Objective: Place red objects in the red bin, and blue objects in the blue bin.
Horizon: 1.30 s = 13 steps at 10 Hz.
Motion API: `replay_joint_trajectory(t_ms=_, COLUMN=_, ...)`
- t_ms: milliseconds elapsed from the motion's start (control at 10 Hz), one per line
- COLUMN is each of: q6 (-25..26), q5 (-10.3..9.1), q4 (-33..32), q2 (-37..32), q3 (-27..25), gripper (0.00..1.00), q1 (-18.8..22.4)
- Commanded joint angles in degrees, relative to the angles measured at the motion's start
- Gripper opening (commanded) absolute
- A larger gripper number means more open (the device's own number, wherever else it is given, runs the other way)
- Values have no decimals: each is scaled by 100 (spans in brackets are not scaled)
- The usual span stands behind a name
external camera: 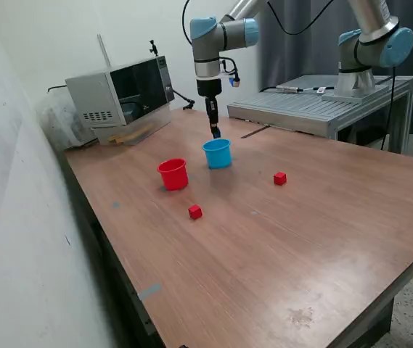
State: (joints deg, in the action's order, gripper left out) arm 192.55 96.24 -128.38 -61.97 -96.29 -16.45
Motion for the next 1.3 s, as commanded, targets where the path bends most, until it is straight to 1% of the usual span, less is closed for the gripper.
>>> replay_joint_trajectory(t_ms=0, q6=-42, q5=0, q4=-3, q2=1, q3=-4, gripper=100, q1=1)
replay_joint_trajectory(t_ms=200, q6=-190, q5=0, q4=14, q2=1, q3=-21, gripper=100, q1=1)
replay_joint_trajectory(t_ms=400, q6=-542, q5=0, q4=50, q2=-235, q3=-231, gripper=100, q1=115)
replay_joint_trajectory(t_ms=500, q6=-804, q5=-9, q4=76, q2=-437, q3=-371, gripper=100, q1=254)
replay_joint_trajectory(t_ms=600, q6=-1129, q5=-9, q4=85, q2=-647, q3=-521, gripper=100, q1=482)
replay_joint_trajectory(t_ms=700, q6=-1280, q5=-9, q4=102, q2=-902, q3=-688, gripper=100, q1=641)
replay_joint_trajectory(t_ms=800, q6=-1377, q5=-122, q4=216, q2=-1218, q3=-802, gripper=100, q1=851)
replay_joint_trajectory(t_ms=900, q6=-1535, q5=-262, q4=530, q2=-1543, q3=-847, gripper=100, q1=1001)
replay_joint_trajectory(t_ms=1000, q6=-1588, q5=-333, q4=785, q2=-1772, q3=-856, gripper=100, q1=1133)
replay_joint_trajectory(t_ms=1100, q6=-1589, q5=-351, q4=927, q2=-1992, q3=-891, gripper=100, q1=1370)
replay_joint_trajectory(t_ms=1200, q6=-1589, q5=-351, q4=981, q2=-2064, q3=-900, gripper=100, q1=1564)
